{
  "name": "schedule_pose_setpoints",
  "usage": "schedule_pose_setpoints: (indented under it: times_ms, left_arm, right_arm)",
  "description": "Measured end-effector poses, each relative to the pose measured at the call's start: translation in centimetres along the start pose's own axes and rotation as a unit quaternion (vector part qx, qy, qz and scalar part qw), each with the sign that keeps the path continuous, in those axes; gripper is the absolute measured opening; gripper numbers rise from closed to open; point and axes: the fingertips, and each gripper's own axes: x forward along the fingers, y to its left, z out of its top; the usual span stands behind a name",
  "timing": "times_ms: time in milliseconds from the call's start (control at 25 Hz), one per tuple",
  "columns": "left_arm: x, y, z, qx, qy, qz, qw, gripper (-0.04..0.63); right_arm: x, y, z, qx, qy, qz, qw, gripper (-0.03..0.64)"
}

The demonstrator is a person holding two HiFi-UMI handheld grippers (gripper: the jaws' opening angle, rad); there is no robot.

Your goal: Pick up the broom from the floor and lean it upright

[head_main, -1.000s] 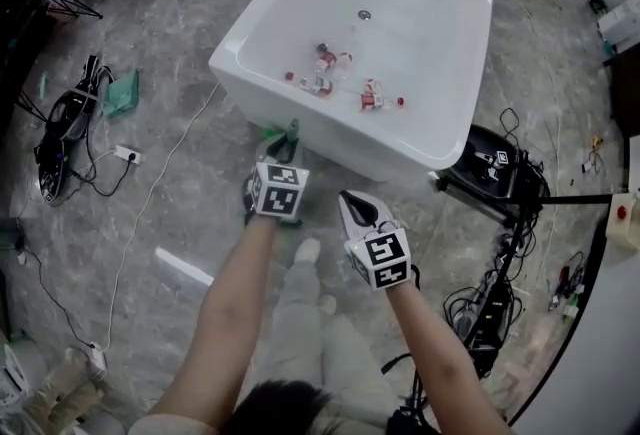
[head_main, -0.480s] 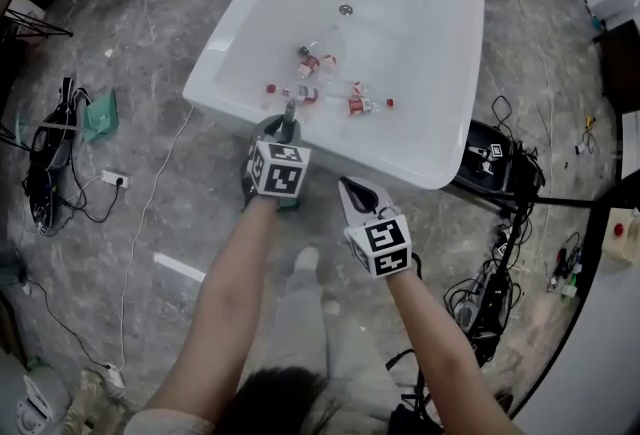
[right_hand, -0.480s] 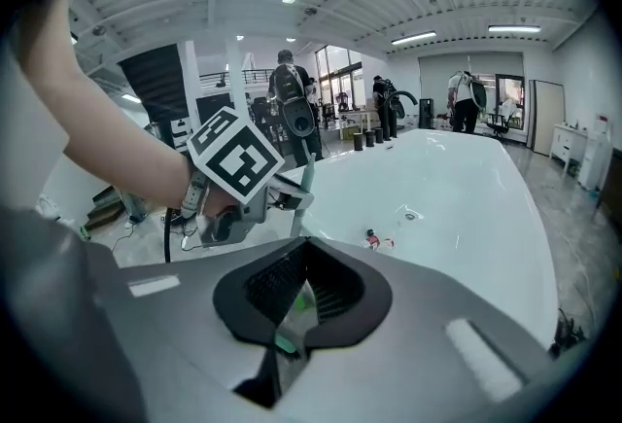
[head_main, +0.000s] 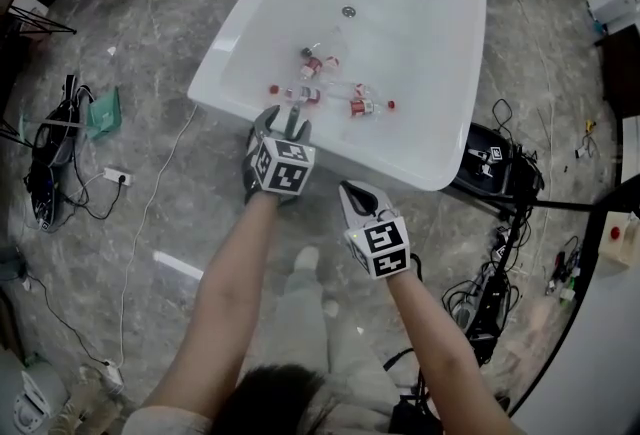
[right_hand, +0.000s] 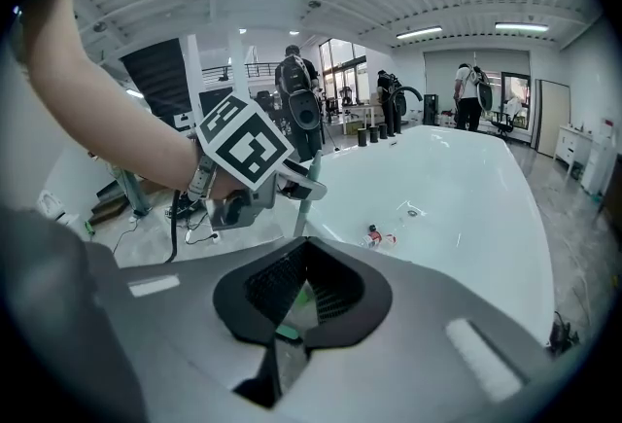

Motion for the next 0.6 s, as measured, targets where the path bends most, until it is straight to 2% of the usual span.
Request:
schedule_pose_setpoints:
  times_ms: [160,520,600]
  left_arm:
    - [-1.0,0.2,0.3,-0.016,-0.009,0.001,0.9998,0.296]
    - [-6.9,-2.2,1.7,-0.016,-0.042,0.002,0.9990,0.293]
    - [-9.0,-3.2,2.3,-0.013,-0.055,0.000,0.9984,0.268]
  right_arm:
    - [-0.8,0.2,0.3,-0.006,-0.010,0.000,1.000,0.002]
    - [-5.2,2.0,0.8,-0.029,-0.045,-0.010,0.999,0.002]
    - [-6.8,2.9,0.9,-0.032,-0.057,-0.011,0.998,0.003]
